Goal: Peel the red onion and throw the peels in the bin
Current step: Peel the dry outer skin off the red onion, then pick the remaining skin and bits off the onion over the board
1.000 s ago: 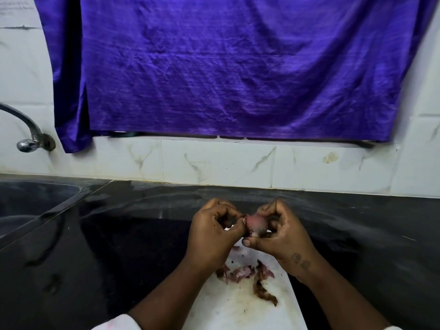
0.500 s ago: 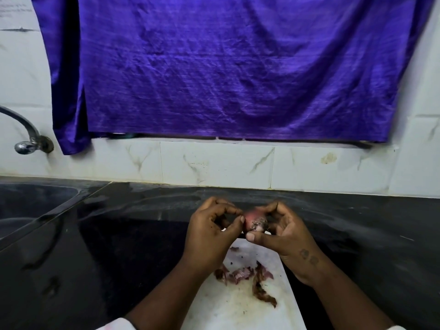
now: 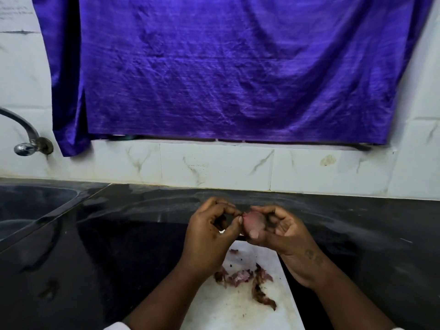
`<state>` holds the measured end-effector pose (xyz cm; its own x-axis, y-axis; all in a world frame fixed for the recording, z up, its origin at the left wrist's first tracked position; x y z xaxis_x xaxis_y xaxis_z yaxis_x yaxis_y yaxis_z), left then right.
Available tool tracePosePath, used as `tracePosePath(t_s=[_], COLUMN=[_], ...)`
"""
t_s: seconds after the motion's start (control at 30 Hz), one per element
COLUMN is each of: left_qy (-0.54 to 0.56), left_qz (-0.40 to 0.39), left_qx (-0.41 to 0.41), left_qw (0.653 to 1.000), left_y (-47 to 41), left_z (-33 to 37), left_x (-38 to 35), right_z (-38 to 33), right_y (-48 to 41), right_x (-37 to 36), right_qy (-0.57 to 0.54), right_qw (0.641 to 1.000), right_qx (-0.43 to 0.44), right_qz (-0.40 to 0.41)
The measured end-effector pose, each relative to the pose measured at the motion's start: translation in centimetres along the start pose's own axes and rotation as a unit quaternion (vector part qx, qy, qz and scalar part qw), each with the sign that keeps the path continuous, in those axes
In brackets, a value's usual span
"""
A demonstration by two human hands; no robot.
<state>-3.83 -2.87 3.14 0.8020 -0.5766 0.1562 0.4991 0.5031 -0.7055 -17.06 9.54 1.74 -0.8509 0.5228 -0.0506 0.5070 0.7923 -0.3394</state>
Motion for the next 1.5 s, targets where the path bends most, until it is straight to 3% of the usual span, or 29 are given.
tracePosePath(t_s=[0.1,0.3,0.47,0.67,0.93,1.37,1.5], left_qy=[0.061,0.058,-0.025,-0.115,-0.226,-0.299,-0.3], left_qz=[-0.031,-0.029,-0.043,-0.067,-0.096,-0.131,-0.137], left_qx=[0.041,0.051,-0.006,0.024,-0.019,-0.038,-0.054], left_qw=[0.997,0.997,0.999,0.991,0.969,0.944,0.943], left_y=[0.0,0.0,-0.1,0.0,0.0,0.3,0.6], left_z=[-0.3,-0.4,-0.1,-0.4,0.5,1.1,1.4], left_x=[-0.3,-0.1,0.0,-0.1,-0.1,-0.9,-1.4], right_z=[-0.1,-0.1,-0.4,-0.3,-0.5,-0.8,-0.6], right_y=[0.0,0.1,0.1,0.0,-0.2,0.0,-0.5], right_x=[0.1,-0.2,0.0,-0.1,-0.2,0.0,0.7], right_qy=[-0.011,0.005,0.056,0.092,0.148,0.206,0.185], right_qw=[1.0,1.0,0.998,0.994,0.985,0.972,0.974], right_qx=[0.002,0.0,0.017,0.048,0.084,0.112,0.113], right_qz=[0.001,-0.015,-0.006,0.02,0.017,0.021,0.068])
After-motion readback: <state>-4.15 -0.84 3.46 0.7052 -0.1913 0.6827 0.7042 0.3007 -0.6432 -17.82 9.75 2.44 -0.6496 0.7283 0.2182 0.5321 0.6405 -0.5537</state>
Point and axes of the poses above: each hand's wrist, its own y-axis away from the middle knuckle, its own x-axis out of the back of the hand, z = x × y, the point moved 5 cm from there along -y, towards the middle knuckle, and after that the axes turned 4 degrees about y, right-handed, at the moved point
